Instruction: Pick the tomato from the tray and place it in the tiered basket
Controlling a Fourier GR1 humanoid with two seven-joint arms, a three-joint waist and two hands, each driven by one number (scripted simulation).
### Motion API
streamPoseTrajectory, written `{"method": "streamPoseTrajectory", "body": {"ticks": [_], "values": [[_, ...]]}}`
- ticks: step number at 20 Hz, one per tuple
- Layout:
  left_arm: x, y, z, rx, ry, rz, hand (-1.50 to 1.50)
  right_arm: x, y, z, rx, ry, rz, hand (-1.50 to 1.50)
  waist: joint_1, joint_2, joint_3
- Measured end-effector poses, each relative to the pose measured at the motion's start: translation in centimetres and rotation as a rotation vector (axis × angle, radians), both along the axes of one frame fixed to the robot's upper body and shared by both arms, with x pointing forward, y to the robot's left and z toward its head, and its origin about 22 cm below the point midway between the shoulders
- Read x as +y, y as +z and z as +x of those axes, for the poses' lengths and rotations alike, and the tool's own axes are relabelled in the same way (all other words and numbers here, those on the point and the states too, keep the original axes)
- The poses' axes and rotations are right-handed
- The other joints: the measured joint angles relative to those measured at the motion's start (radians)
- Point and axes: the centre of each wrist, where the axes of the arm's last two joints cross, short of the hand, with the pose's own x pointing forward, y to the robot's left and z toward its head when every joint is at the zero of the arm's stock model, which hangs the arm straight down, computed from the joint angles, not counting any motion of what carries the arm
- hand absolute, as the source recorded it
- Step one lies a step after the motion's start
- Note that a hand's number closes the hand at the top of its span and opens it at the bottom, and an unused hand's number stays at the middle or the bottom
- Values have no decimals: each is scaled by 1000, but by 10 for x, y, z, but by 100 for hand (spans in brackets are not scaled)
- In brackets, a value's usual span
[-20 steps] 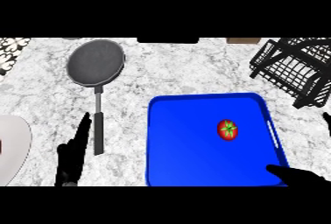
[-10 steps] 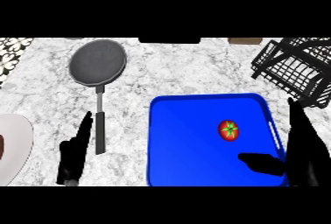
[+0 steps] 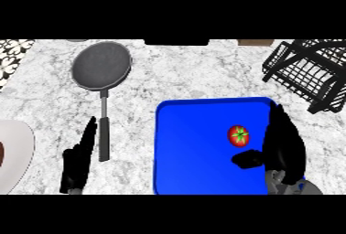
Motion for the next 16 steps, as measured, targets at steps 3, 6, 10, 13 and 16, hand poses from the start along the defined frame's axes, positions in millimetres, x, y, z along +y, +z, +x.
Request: {"method": "streamPoseTrajectory", "body": {"ticks": [3,6,10,13,16], "values": [[1,-2,1,2,9,-4,0,7,-1,7,30,2,15,-150,-5,-1,1],[0,-1,4,7,9,-5,0,16,-1,19,49,10,26,-150,-7,-1,2],[5,-1,3,4,9,-4,0,31,-5,28,85,16,29,-150,-8,-2,1],[5,-1,4,7,9,-10,0,32,-12,32,143,8,28,-150,-10,-2,1],[6,-1,1,1,9,-9,0,30,-17,42,193,-9,28,-150,-7,-2,2]]}}
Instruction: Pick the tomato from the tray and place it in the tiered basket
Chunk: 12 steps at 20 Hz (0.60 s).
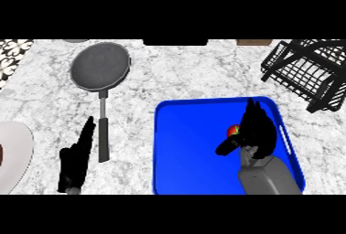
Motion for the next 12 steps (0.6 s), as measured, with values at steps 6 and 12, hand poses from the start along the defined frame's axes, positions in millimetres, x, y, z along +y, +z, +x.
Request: {"method": "streamPoseTrajectory", "body": {"ticks": [6,12], "values": [[2,3,2,16,4,-1,0,-6,0,7,47,-8,19,-150,-6,-1,-1],[2,1,2,11,6,4,0,-6,-7,8,94,-10,28,-150,-7,-1,0]]}}
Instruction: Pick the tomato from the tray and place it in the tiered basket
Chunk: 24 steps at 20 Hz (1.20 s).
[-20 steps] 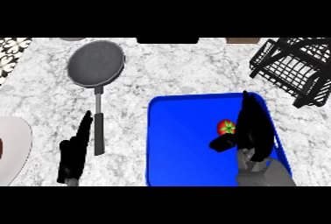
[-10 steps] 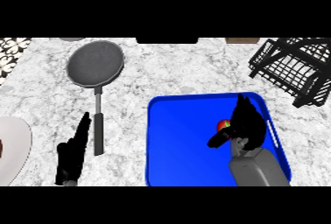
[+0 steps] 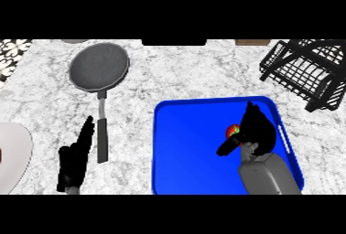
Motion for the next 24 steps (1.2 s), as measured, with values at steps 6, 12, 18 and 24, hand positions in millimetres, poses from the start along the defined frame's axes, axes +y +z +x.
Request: {"method": "streamPoseTrajectory", "body": {"ticks": [6,12,18,24], "values": [[-1,-1,-2,-9,-3,5,0,-7,-12,8,61,-29,30,-150,3,0,1],[-3,-3,-1,-12,-2,-1,0,-13,-23,5,95,-39,54,-150,0,-1,1],[-1,-3,-2,-11,-7,-8,0,-18,-36,12,122,-46,47,150,2,-1,1],[-2,0,-5,-3,-4,-8,0,-18,-42,13,95,-21,18,150,0,-5,-4]]}}
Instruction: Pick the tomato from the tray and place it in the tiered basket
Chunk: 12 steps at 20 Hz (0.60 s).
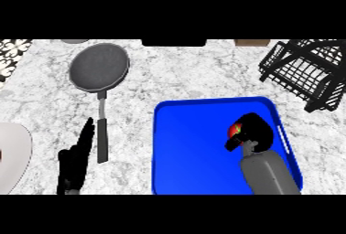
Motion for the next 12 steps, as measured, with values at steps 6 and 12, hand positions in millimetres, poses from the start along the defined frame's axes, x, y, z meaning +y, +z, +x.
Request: {"method": "streamPoseTrajectory", "body": {"ticks": [6,12], "values": [[1,-1,-1,-1,4,3,0,10,-9,5,-25,57,-118,150,0,-2,-3],[-3,-4,1,2,14,0,0,-56,-2,-10,-111,60,-156,150,-13,0,4]]}}
